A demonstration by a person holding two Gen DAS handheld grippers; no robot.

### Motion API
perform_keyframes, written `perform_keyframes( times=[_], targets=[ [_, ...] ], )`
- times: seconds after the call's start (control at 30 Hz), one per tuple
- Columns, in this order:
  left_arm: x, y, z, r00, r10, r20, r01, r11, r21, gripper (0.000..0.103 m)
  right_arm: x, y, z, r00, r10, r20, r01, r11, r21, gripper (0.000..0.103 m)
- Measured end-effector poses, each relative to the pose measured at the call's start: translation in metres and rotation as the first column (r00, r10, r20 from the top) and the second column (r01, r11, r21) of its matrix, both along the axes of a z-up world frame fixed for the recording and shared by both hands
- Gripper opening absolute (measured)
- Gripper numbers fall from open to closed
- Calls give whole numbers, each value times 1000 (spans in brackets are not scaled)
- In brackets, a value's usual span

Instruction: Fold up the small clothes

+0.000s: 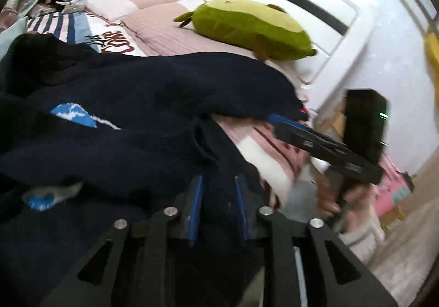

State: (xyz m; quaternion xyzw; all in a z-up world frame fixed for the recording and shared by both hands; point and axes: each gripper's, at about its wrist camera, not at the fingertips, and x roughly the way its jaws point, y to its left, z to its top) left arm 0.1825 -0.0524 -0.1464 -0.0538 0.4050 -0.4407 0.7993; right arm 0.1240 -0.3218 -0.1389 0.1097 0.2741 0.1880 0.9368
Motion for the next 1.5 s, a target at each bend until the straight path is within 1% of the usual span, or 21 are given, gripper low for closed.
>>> perform_keyframes(
  times=[0.07,0.2,0.3,0.4,0.53,0.57,0.63,0.67,0.73,0.8,0.93,1.03,1.1,1.13,1.17,1.23,1.3,1.33,1.37,1.43,1.5],
  targets=[
    [-7,14,7,999,42,5,-42,999,-14,62,3,15,4,999,38,3,-38,999,-11,71],
    [-20,67,21,972,224,74,-226,974,18,68,9,48,7,991,131,8,-130,989,-65,82],
    [-27,119,24,878,451,160,-471,874,121,75,27,72,-5,982,183,-46,-187,975,-123,84],
    [-34,158,19,785,575,232,-615,768,179,83,55,92,-31,978,148,-148,-178,960,-217,83],
    [-27,191,-13,758,621,202,-652,711,262,84,64,111,-54,934,254,-251,-309,928,-208,59],
    [-24,192,-21,757,626,189,-652,704,280,83,63,113,-53,941,234,-244,-292,927,-236,37],
    [-23,195,-39,770,625,132,-631,714,303,72,60,111,-52,958,167,-235,-233,928,-292,3],
    [-24,196,-48,785,615,74,-608,743,278,41,59,107,-49,962,148,-231,-213,934,-286,2],
    [-29,196,-54,791,611,19,-598,767,232,18,56,93,-41,957,176,-229,-220,959,-182,2],
    [-37,195,-53,798,601,32,-592,774,227,11,52,84,-34,958,180,-224,-216,965,-151,2],
    [-61,206,-39,808,588,-30,-583,806,98,10,46,74,-26,949,200,-243,-236,963,-128,2],
    [-81,203,-32,815,579,-15,-573,810,122,9,52,69,-32,930,217,-297,-252,964,-86,3],
    [-94,207,-37,806,590,-37,-583,803,125,9,59,66,-37,916,230,-328,-265,962,-67,27],
    [-97,210,-39,800,598,-39,-590,797,128,8,61,65,-41,911,233,-341,-271,960,-69,59],
    [-99,212,-41,796,604,-36,-595,792,139,8,61,65,-45,908,240,-344,-282,956,-77,72],
    [-100,213,-44,795,606,-16,-596,786,168,18,62,69,-49,902,261,-344,-306,949,-82,72],
    [-99,213,-38,780,625,14,-615,763,201,40,61,74,-48,893,295,-340,-337,939,-69,72],
    [-98,214,-33,774,632,37,-625,754,201,50,60,80,-47,882,326,-340,-366,929,-60,62],
    [-96,215,-29,772,634,53,-631,752,191,54,59,84,-47,877,341,-340,-382,922,-60,39],
    [-94,216,-16,770,634,75,-637,756,153,55,56,94,-46,880,348,-322,-396,914,-93,15],
    [-88,214,-4,768,633,97,-640,759,122,57,56,96,-44,890,337,-308,-380,921,-91,12]
  ],
)
